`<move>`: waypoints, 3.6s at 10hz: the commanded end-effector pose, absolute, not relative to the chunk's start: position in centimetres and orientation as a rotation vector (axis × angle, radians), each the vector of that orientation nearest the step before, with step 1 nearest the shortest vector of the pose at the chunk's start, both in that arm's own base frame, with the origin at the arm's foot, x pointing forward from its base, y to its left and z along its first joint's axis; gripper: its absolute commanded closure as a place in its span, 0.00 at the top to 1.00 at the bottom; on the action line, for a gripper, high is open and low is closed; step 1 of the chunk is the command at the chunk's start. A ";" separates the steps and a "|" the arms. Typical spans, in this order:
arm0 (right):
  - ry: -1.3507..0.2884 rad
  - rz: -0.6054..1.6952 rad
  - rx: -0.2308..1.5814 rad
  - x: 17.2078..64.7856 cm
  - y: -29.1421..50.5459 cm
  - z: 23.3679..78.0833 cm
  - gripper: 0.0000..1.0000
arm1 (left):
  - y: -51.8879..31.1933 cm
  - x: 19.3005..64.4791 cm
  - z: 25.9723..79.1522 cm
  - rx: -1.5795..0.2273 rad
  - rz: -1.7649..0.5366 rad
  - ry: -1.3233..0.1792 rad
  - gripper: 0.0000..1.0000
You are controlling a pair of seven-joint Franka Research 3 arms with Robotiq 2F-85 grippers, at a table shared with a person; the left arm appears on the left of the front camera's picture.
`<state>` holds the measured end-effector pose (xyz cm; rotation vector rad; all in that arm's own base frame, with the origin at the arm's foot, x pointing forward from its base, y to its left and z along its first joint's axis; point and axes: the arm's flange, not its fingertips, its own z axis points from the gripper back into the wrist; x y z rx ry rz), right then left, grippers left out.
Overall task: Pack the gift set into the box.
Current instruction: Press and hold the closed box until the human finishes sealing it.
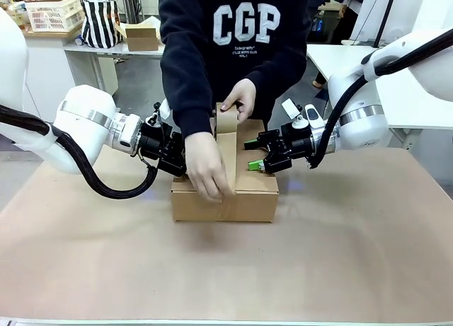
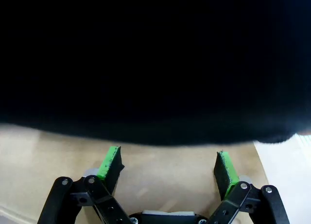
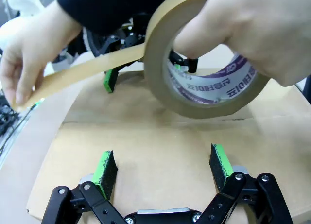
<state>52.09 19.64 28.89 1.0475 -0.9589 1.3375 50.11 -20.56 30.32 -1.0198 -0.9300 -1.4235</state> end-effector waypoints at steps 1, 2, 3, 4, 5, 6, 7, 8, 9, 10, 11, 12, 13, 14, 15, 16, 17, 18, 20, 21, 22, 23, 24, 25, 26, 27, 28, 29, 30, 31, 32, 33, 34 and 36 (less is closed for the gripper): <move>-0.956 1.324 1.040 51.9 19.5 28.6 1.00 | -20.5 50.0 30.0 -1.015 -1.420 -0.922 1.00; -0.956 1.324 1.040 51.9 19.5 28.6 1.00 | -20.5 50.0 30.0 -1.015 -1.420 -0.922 1.00; -0.956 1.324 1.040 51.9 19.5 28.6 1.00 | -20.5 50.0 30.0 -1.015 -1.420 -0.922 1.00; -0.956 1.324 1.040 51.9 19.5 28.6 1.00 | -20.5 50.0 30.0 -1.015 -1.420 -0.922 1.00; -0.956 1.324 1.040 51.9 19.5 28.6 1.00 | -20.5 50.0 30.0 -1.015 -1.420 -0.922 1.00; -0.956 1.324 1.040 51.9 19.5 28.6 1.00 | -20.5 50.0 30.0 -1.015 -1.420 -0.922 1.00; -0.956 1.324 1.040 51.9 19.5 28.6 1.00 | -20.5 50.0 30.0 -1.015 -1.420 -0.922 1.00; -0.956 1.324 1.040 51.9 19.5 28.6 1.00 | -20.5 50.0 30.0 -1.015 -1.420 -0.922 1.00; -0.956 1.324 1.040 51.9 19.5 28.6 1.00 | -20.5 50.0 30.0 -1.015 -1.420 -0.922 1.00; -0.956 1.324 1.040 51.9 19.5 28.6 1.00 | -20.5 50.0 30.0 -1.015 -1.420 -0.922 1.00; -0.956 1.324 1.040 51.9 19.5 28.6 1.00 | -20.5 50.0 30.0 -1.015 -1.420 -0.922 1.00; -0.956 1.324 1.040 51.9 19.5 28.6 1.00 | -20.5 50.0 30.0 -1.015 -1.420 -0.922 1.00; -0.956 1.324 1.040 51.9 19.5 28.6 1.00 | -20.5 50.0 30.0 -1.015 -1.420 -0.922 1.00; -0.956 1.324 1.040 51.9 19.5 28.6 1.00 | -20.5 50.0 30.0 -1.015 -1.420 -0.922 1.00; -0.956 1.324 1.040 51.9 19.5 28.6 1.00 | -20.5 50.0 30.0 -1.015 -1.420 -0.922 1.00; -0.956 1.324 1.040 51.9 19.5 28.6 1.00 | -20.5 50.0 30.0 -1.015 -1.420 -0.922 1.00; -0.956 1.324 1.040 51.9 19.5 28.6 1.00 | -20.5 50.0 30.0 -1.015 -1.420 -0.922 1.00; -0.956 1.324 1.040 51.9 19.5 28.6 1.00 | -20.5 50.0 30.0 -1.015 -1.420 -0.922 1.00; -0.956 1.324 1.040 51.9 19.5 28.6 1.00 | -20.5 50.0 30.0 -1.015 -1.420 -0.922 1.00; -0.956 1.324 1.040 51.9 19.5 28.6 1.00 | -20.5 50.0 30.0 -1.015 -1.420 -0.922 1.00; -0.956 1.324 1.040 51.9 19.5 28.6 1.00 | -20.5 50.0 30.0 -1.015 -1.420 -0.922 1.00; -0.956 1.324 1.040 51.9 19.5 28.6 1.00 | -20.5 50.0 30.0 -1.015 -1.420 -0.922 1.00; -0.956 1.324 1.040 51.9 19.5 28.6 1.00 | -20.5 50.0 30.0 -1.015 -1.420 -0.922 1.00; -0.956 1.324 1.040 51.9 19.5 28.6 1.00 | -20.5 50.0 30.0 -1.015 -1.420 -0.922 1.00; -0.956 1.324 1.040 51.9 19.5 28.6 1.00 | -20.5 50.0 30.0 -1.015 -1.420 -0.922 1.00; -0.956 1.324 1.040 51.9 19.5 28.6 1.00 | -20.5 50.0 30.0 -1.015 -1.420 -0.922 1.00; -0.956 1.324 1.040 51.9 19.5 28.6 1.00 | -20.5 50.0 30.0 -1.015 -1.420 -0.922 1.00; -0.956 1.324 1.040 51.9 19.5 28.6 1.00 | -20.5 50.0 30.0 -1.015 -1.420 -0.922 1.00; -0.956 1.324 1.040 51.9 19.5 28.6 1.00 | -20.5 50.0 30.0 -1.015 -1.420 -0.922 1.00; -0.956 1.324 1.040 51.9 19.5 28.6 1.00 | -20.5 50.0 30.0 -1.015 -1.420 -0.922 1.00; -0.956 1.324 1.040 51.9 19.5 28.6 1.00 | -20.5 50.0 30.0 -1.015 -1.420 -0.922 1.00; -0.956 1.324 1.040 51.9 19.5 28.6 1.00 | -20.5 50.0 30.0 -1.015 -1.420 -0.922 1.00; -0.956 1.324 1.040 51.9 19.5 28.6 1.00 | -20.5 50.0 30.0 -1.015 -1.420 -0.922 1.00; -0.956 1.324 1.040 51.9 19.5 28.6 1.00 | -20.5 50.0 30.0 -1.015 -1.420 -0.922 1.00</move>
